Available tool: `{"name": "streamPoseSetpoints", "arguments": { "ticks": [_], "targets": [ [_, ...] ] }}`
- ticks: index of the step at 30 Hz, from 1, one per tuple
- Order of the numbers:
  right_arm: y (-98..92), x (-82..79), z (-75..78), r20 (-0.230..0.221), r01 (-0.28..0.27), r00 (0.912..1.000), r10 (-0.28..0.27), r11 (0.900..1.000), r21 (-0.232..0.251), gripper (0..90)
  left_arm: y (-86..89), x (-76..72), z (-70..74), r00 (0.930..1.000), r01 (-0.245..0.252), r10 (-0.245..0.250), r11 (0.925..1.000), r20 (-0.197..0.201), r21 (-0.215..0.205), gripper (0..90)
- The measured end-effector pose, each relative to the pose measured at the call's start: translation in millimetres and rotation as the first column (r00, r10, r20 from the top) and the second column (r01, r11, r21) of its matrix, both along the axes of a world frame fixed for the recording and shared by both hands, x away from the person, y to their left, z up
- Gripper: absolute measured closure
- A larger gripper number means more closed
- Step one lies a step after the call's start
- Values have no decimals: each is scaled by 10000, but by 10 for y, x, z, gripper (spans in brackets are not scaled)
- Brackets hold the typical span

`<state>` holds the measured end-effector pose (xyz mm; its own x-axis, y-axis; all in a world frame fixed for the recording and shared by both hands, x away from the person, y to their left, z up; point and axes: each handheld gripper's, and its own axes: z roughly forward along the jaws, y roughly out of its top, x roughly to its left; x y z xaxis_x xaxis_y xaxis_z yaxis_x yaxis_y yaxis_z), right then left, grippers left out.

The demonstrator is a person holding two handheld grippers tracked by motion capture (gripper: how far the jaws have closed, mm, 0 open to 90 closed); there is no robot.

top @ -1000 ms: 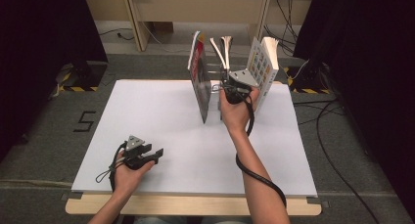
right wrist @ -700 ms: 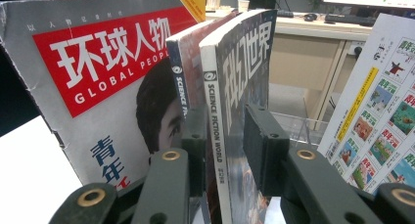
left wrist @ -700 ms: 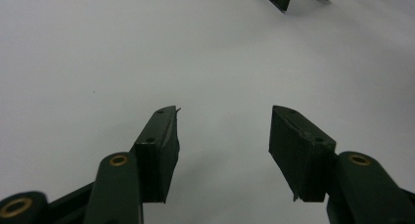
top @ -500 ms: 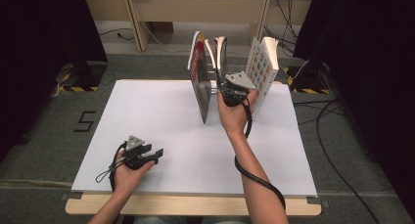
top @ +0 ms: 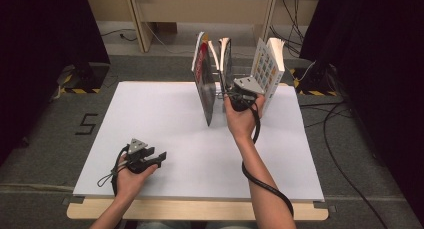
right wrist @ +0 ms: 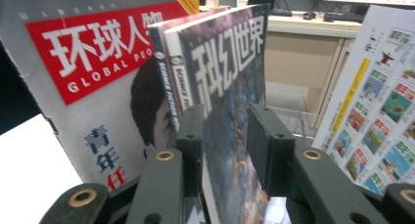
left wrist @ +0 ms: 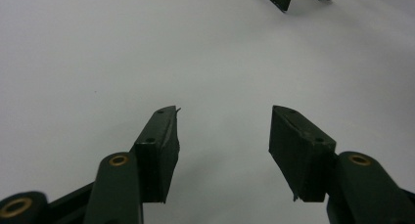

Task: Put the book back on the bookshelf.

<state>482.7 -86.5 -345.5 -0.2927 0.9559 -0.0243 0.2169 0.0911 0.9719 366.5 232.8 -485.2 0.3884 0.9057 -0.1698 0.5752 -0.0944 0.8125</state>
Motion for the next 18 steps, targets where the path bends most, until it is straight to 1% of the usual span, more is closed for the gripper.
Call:
{"name": "streamPoseSetpoints", "arguments": {
  "ticks": [7, 18],
  "targets": [
    [-84, -62, -11, -16, -9, 10000, 9, 10000, -2, 641, 6, -1, 5, 10000, -27, 27, 10000, 19, 23, 432],
    [-221, -202, -47, -230, -38, 9997, 40, 10000, 86, 614, 22, -3, 7, 10000, -90, 90, 10000, 28, 34, 427]
  ]
}}
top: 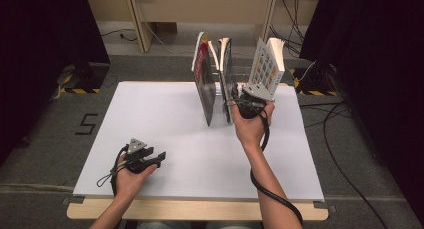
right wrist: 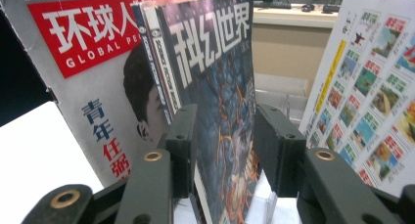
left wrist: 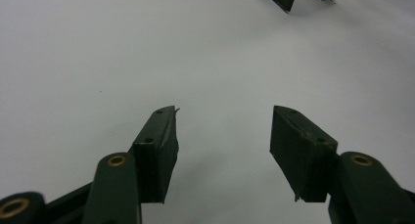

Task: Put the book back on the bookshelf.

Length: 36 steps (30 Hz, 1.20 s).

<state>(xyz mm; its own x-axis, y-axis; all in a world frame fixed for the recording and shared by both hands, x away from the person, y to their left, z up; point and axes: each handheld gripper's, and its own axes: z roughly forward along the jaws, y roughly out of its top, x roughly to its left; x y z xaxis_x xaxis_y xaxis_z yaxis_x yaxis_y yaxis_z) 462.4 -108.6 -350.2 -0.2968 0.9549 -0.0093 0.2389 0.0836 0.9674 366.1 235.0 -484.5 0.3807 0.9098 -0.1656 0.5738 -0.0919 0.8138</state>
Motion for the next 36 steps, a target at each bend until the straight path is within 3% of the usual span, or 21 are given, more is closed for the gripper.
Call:
{"name": "streamPoseSetpoints", "arguments": {
  "ticks": [19, 36],
  "targets": [
    [-181, -233, -194, -727, -147, 9973, 133, 9997, -184, 587, 11, -5, 0, 10000, -23, 23, 10000, 6, 18, 422],
    [-538, -475, -440, -1563, 133, 9875, -181, 9994, -315, 572, 11, -10, -8, 10000, -11, 12, 10000, -52, 63, 420]
  ]
}}
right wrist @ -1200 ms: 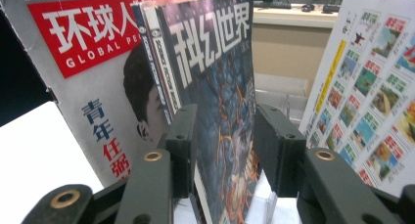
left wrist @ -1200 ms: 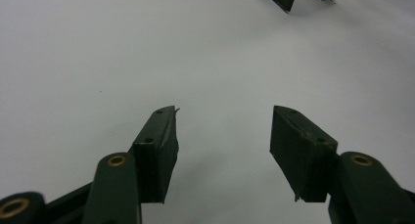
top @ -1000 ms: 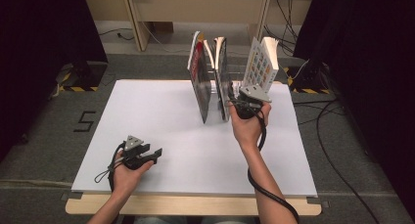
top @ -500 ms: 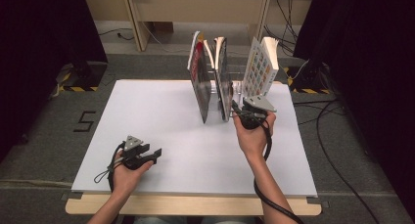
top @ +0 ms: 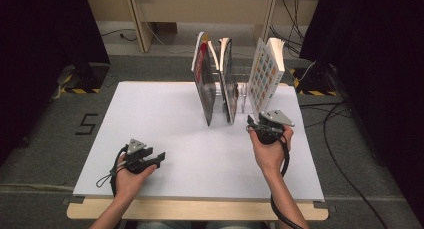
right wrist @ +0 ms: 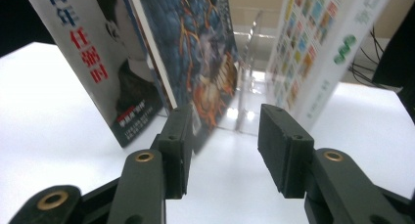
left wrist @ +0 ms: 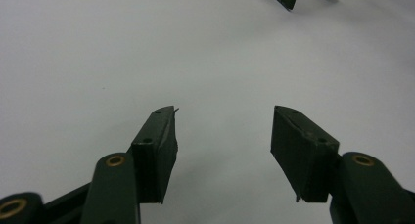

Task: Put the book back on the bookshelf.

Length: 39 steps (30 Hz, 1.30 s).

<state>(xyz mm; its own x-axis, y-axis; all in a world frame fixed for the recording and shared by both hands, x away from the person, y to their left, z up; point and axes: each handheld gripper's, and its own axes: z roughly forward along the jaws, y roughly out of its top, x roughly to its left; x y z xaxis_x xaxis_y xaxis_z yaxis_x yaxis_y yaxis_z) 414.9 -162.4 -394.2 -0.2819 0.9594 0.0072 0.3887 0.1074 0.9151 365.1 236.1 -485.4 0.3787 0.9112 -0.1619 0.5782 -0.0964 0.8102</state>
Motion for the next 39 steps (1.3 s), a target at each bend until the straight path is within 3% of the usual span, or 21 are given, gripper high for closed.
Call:
{"name": "streamPoseSetpoints", "arguments": {
  "ticks": [26, 39],
  "targets": [
    [-365, -247, -431, -885, 568, 9944, -577, 9983, -126, 545, 61, 11, -19, 9999, -159, 159, 9999, -34, 18, 418],
    [-505, -376, -708, -1000, 697, 9925, -702, 9975, -80, 532, 72, 15, -36, 9997, -221, 222, 9997, -67, 49, 417]
  ]
}}
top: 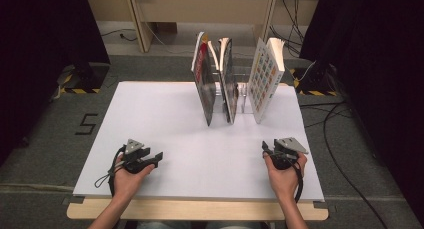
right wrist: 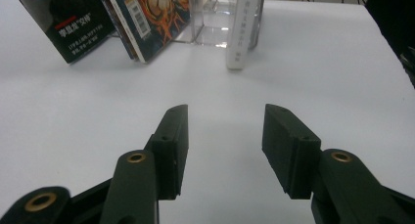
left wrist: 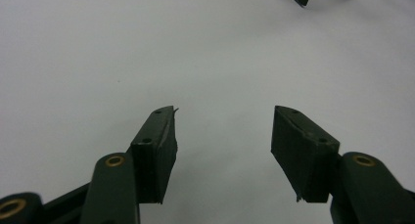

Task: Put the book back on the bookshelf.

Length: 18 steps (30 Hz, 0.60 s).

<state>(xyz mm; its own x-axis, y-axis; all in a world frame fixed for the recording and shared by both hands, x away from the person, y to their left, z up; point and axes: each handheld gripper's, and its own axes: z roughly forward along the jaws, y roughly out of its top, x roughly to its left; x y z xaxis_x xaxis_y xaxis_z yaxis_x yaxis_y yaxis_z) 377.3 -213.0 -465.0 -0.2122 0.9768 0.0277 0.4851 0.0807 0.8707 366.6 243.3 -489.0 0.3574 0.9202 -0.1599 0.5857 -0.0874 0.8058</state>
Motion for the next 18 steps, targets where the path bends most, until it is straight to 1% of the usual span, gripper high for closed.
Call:
{"name": "streamPoseSetpoints", "arguments": {
  "ticks": [2, 3, 9, 11, 13, 14, 16, 18],
  "targets": [
    [-21, -16, -47, 2, 12, 10000, -12, 10000, -50, 532, 4, 0, -3, 10000, -16, 16, 10000, 3, -1, 417],
    [-23, -26, -63, -54, 36, 10000, -36, 10000, 18, 531, 5, 0, -4, 10000, -20, 20, 10000, -5, 0, 416],
    [-51, -65, -126, 32, 67, 10000, -68, 9999, 137, 527, 15, -4, -13, 10000, -14, 14, 10000, -15, 32, 414],
    [-48, -87, -137, -17, 157, 9999, -157, 9992, 363, 521, 20, -8, -19, 10000, -35, 35, 10000, -28, 31, 412],
    [-50, -117, -124, 251, 206, 9995, -214, 9992, 337, 517, 30, -14, -21, 10000, -37, 37, 10000, -12, 23, 409],
    [-49, -127, -115, 297, 231, 9993, -240, 9992, 324, 513, 31, -18, -25, 10000, -64, 64, 10000, 19, -36, 407],
    [-58, -138, -116, 297, 238, 9992, -252, 9987, 449, 507, 40, -22, -34, 10000, -72, 72, 10000, 28, -48, 402],
    [-69, -149, -131, 283, 272, 9992, -284, 9987, 423, 502, 47, -30, -47, 10000, -93, 93, 9999, 13, -67, 397]
  ]
}}
